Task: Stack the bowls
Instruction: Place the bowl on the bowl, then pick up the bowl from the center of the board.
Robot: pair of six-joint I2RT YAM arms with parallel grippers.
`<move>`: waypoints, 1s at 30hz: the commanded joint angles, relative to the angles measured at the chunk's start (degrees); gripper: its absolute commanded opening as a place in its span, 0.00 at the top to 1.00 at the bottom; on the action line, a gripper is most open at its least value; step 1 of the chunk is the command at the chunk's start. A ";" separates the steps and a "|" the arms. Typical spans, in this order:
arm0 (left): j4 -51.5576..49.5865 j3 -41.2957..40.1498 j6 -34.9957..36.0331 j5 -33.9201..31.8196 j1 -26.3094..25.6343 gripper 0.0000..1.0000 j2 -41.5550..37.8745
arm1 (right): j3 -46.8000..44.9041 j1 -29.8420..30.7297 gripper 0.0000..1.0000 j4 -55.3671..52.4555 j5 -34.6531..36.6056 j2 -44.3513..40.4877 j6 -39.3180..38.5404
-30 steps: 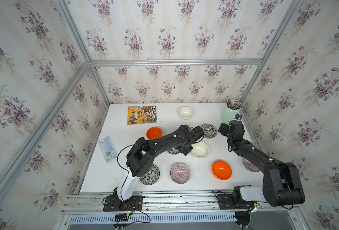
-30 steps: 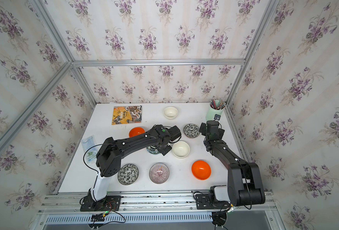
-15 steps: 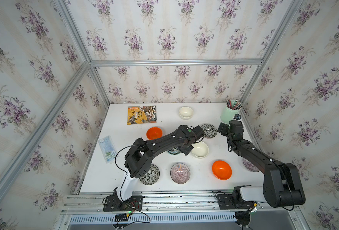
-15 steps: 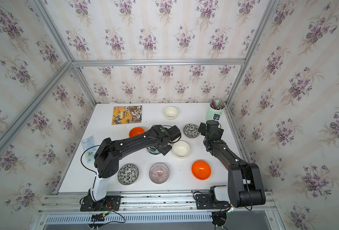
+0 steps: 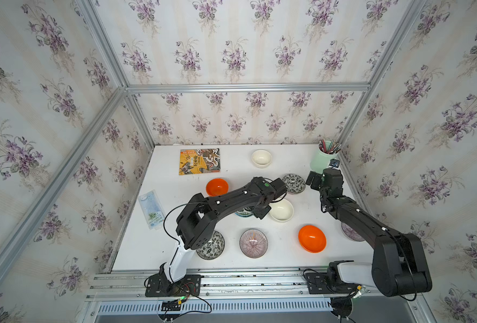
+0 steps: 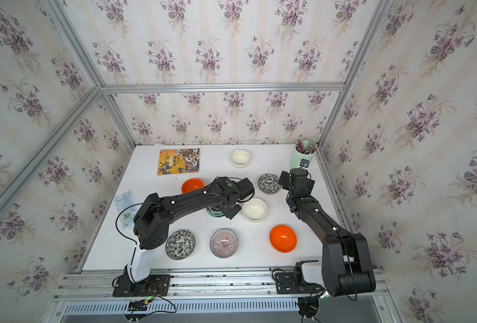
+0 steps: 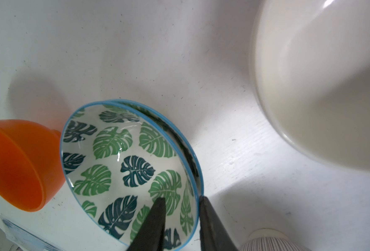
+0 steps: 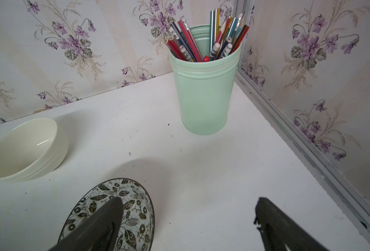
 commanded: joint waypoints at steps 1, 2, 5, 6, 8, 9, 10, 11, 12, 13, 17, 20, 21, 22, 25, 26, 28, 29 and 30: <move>0.57 0.33 -1.06 -0.97 -0.05 0.69 -2.23 | 0.55 0.25 0.00 -0.46 0.33 0.02 -0.46; 0.62 0.37 -1.04 -0.81 -0.09 0.68 -2.87 | 0.61 0.33 0.00 -0.50 0.37 0.14 -0.40; -0.39 1.43 -1.40 -0.62 -0.03 0.69 -3.92 | 1.11 0.84 0.00 -0.52 0.31 0.66 -0.21; -0.75 1.62 -1.68 -1.00 -0.02 0.70 -4.26 | 1.32 0.93 0.00 -0.33 0.11 0.81 -0.15; -1.08 1.75 -2.14 -1.60 0.11 0.70 -5.55 | 2.49 1.39 0.00 -0.18 -0.55 1.55 -0.22; -0.88 1.64 -2.43 -1.83 0.32 0.69 -6.35 | 3.45 1.87 0.00 -0.19 -1.26 2.22 -0.62; -0.66 1.46 -2.89 -2.59 0.68 0.69 -7.17 | 4.89 2.48 0.00 -0.19 -1.85 3.23 -1.16; -0.42 1.22 -3.71 -3.51 1.24 0.68 -8.38 | 6.55 3.51 0.00 -0.14 -2.62 4.44 -1.73; -0.02 0.74 -4.45 -4.94 1.96 0.65 -9.60 | 8.70 4.60 0.00 -0.29 -3.03 6.03 -2.24; 0.40 -0.07 -5.59 -6.33 3.12 0.54 -10.86 | 11.66 5.95 0.01 -0.68 -3.39 8.12 -2.87; 4.35 -5.75 -8.68 -8.77 9.53 0.19 -17.21 | 25.44 9.60 0.05 -3.56 -7.07 18.75 -3.64; 7.14 -11.30 -11.53 -8.82 15.72 0.06 -21.94 | 37.11 10.01 0.09 -8.24 -8.66 28.53 -1.48; 7.69 -12.86 -11.81 -9.07 17.03 0.06 -23.77 | 40.83 9.96 0.10 -10.01 -9.09 31.69 -0.67; 8.24 -14.46 -11.90 -9.76 17.70 0.06 -25.37 | 44.32 10.02 0.11 -11.60 -9.62 34.54 -0.04; 10.77 -18.70 -11.71 -12.01 18.13 0.06 -28.79 | 52.29 10.07 0.14 -13.90 -11.92 42.22 2.42; 11.47 -19.85 -11.70 -12.09 18.16 0.06 -29.50 | 54.72 10.15 0.15 -14.73 -12.28 44.79 3.32; 11.93 -21.18 -11.69 -11.89 18.25 0.06 -30.31 | 58.83 10.27 0.18 -16.10 -13.75 48.79 4.83; 12.04 -21.53 -11.70 -11.78 18.26 0.06 -30.37 | 60.57 10.29 0.19 -16.82 -14.42 50.15 5.50; 11.88 -21.72 -11.69 -11.76 18.38 0.06 -30.32 | 62.11 10.33 0.21 -17.53 -14.99 51.74 6.33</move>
